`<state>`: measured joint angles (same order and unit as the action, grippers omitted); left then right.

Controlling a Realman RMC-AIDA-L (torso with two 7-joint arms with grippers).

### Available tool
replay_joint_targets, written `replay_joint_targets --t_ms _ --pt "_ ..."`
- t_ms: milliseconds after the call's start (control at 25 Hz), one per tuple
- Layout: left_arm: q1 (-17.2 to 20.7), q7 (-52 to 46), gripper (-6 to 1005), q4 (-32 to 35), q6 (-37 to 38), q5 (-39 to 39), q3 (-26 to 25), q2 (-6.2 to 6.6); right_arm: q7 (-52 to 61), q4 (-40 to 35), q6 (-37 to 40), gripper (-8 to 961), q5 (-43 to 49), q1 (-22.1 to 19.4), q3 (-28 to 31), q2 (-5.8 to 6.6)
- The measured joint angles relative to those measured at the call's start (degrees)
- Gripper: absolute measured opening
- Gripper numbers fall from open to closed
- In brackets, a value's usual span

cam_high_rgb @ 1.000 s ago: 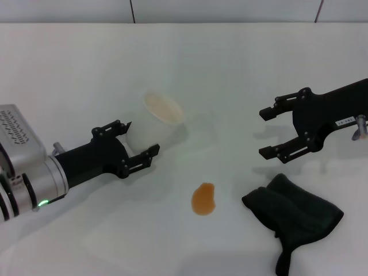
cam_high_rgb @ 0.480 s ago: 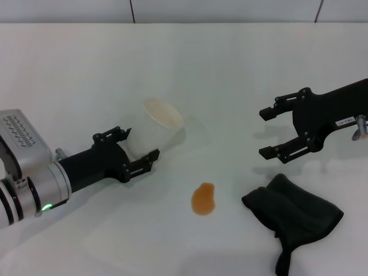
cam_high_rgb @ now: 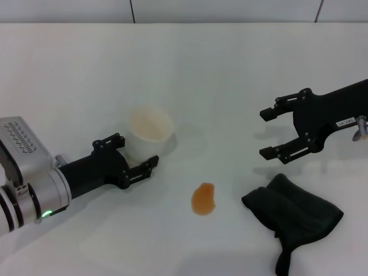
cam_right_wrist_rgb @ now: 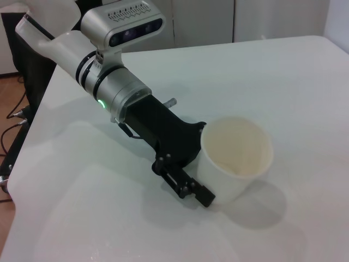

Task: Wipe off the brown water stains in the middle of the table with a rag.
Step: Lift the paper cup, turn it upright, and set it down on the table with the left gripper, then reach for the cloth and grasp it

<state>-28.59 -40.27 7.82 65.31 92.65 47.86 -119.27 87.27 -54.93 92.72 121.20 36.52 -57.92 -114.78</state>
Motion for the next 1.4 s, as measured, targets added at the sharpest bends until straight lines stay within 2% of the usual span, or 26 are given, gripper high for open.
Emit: replay_joint_targets --t_ms 160,360,600,1240,1400 --pt "0.57 -0.01 717 0.0 0.14 -0.4 -0.2 0.0 0.0 0.0 0.0 838 0.0 -0.21 0.0 0.0" --pt "0.62 -0.22 821 0.0 0.25 -0.69 -0.06 0.0 0.0 0.0 -0.04 837 0.0 -0.3 0.0 0.0" --pt "0.76 -0.31 888 0.01 0.37 -0.73 -0.22 -0.1 -0.01 0.0 -0.1 837 0.0 -0.39 0.0 0.07" --pt "7.08 -0.49 889 1.73 8.96 -5.49 -0.24 0.23 -0.08 -0.33 0.2 836 0.0 -0.49 0.0 0.26" --pt "9.43 -2.53 888 3.39 14.55 -4.64 -0.03 0.99 0.15 -0.46 0.44 836 0.0 -0.5 0.03 0.4"
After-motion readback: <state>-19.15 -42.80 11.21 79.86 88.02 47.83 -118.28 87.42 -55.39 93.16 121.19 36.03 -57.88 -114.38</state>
